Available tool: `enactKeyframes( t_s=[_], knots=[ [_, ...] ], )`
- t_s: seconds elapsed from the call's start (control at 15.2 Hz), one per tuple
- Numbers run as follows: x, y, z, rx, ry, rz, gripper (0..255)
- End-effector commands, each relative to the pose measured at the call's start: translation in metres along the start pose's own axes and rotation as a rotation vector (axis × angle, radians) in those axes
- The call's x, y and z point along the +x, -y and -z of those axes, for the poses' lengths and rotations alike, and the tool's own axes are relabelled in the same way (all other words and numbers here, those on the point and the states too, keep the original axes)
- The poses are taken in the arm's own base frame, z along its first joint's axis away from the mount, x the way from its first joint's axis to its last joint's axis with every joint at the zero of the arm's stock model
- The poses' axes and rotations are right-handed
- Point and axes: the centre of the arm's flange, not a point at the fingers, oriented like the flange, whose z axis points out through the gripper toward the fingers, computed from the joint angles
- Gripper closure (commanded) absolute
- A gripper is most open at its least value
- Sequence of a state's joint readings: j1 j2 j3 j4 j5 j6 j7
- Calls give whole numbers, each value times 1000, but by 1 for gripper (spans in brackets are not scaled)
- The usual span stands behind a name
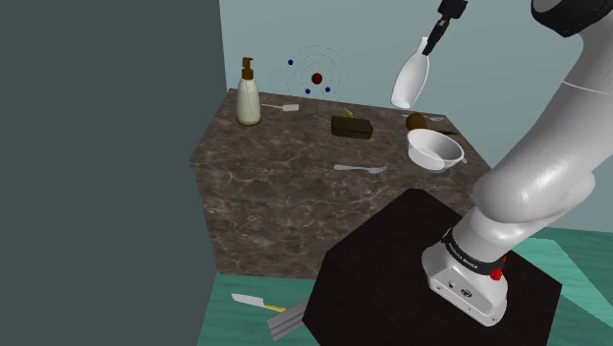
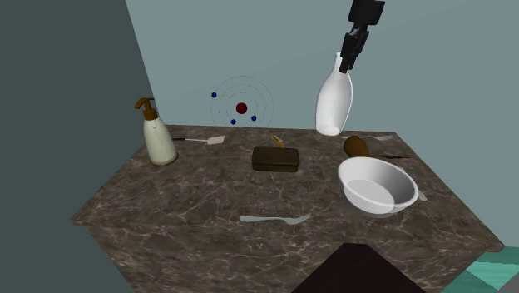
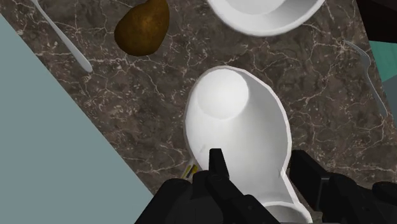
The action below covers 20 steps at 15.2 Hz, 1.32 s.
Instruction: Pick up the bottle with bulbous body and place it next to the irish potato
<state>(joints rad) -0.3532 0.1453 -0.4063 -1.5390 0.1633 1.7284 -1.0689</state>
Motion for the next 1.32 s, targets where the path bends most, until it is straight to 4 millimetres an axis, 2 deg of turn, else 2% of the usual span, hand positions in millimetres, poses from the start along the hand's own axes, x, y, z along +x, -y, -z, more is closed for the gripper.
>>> enactKeyframes(
  t_s=[0.0,1.25],
  knots=[
    [-17,-18,4,-1,0,2,255],
    [-29,-19,-95,-1,0,2,255]
  ],
)
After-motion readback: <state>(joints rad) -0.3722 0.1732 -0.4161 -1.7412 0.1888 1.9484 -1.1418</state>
